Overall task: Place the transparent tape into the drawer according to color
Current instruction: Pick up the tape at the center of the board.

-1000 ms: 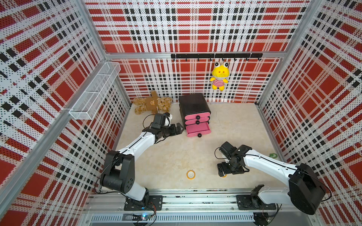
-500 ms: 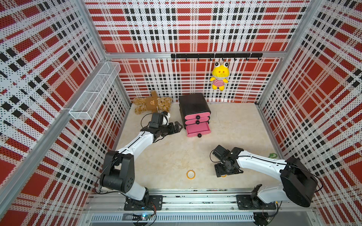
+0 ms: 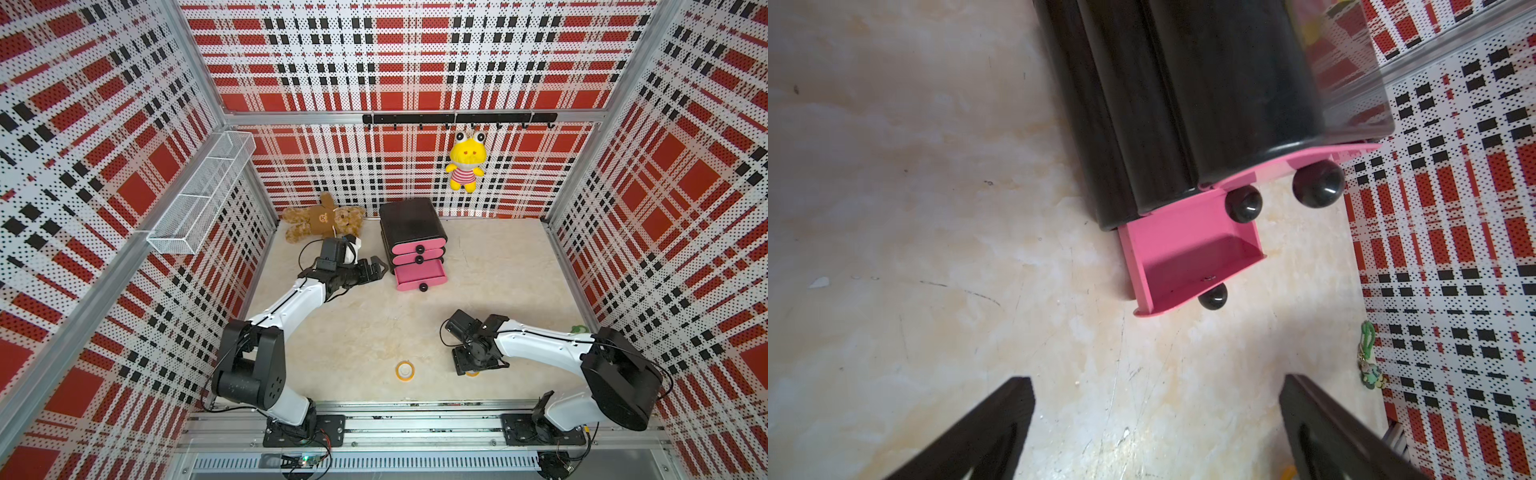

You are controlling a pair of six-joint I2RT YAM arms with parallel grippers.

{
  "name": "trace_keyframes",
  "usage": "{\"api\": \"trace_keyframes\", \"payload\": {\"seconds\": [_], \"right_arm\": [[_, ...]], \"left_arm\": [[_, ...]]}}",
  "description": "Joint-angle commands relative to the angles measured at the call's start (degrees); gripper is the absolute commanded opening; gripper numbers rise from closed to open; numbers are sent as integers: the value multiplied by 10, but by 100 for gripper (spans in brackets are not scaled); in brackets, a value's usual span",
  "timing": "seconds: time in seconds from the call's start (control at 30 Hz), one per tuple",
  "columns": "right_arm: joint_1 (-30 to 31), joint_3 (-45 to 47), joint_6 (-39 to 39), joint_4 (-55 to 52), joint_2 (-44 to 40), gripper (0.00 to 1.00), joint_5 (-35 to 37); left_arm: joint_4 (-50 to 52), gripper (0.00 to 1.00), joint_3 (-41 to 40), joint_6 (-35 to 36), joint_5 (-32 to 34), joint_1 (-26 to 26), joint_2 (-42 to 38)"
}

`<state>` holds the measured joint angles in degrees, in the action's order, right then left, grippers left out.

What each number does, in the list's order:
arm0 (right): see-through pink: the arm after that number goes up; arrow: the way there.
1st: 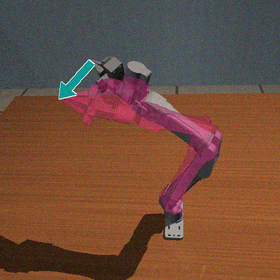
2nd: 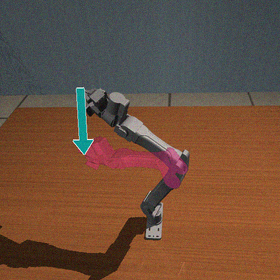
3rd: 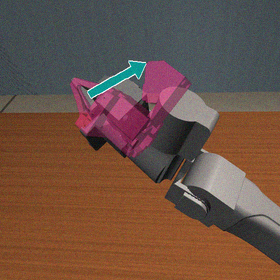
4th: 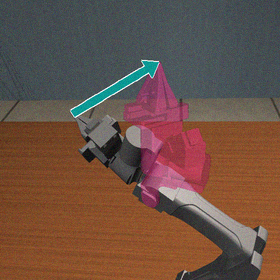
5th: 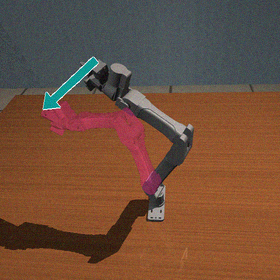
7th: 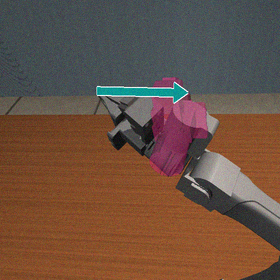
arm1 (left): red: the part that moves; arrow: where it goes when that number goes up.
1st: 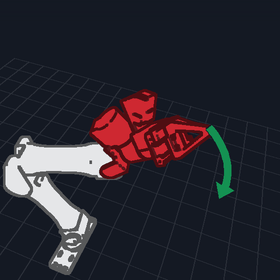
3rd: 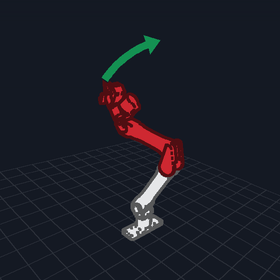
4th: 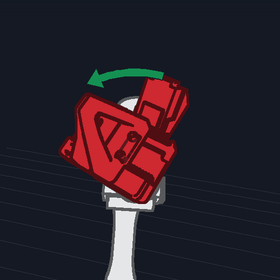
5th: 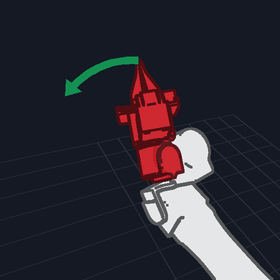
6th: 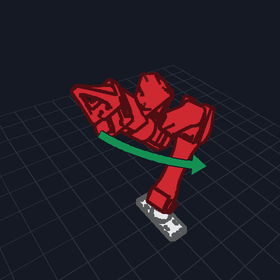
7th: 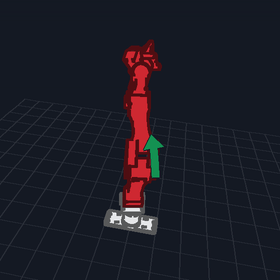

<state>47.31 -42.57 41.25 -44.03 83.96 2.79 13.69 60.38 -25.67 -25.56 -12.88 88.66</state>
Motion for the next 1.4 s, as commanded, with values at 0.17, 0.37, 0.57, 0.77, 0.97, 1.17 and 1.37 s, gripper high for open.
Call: {"api": "trace_keyframes", "payload": {"seconds": [0.17,0.37,0.57,0.77,0.97,1.17,1.37], "right_arm": [[5,18,7,-9,-15,76,3],[5,14,7,-26,-23,76,9],[5,17,7,-20,-18,74,9],[6,26,5,-1,-5,64,-2],[7,29,3,-2,2,51,-8],[7,27,1,-3,8,33,-9],[7,10,-5,-13,12,17,-8]], "left_arm": [[-2,99,23,3,-10,2,7],[0,99,29,2,-12,1,11],[1,99,33,1,-11,0,12],[5,99,33,4,-10,0,9],[7,99,33,4,-10,1,9],[7,99,33,4,-10,1,6],[8,99,31,5,-11,1,5]]}}
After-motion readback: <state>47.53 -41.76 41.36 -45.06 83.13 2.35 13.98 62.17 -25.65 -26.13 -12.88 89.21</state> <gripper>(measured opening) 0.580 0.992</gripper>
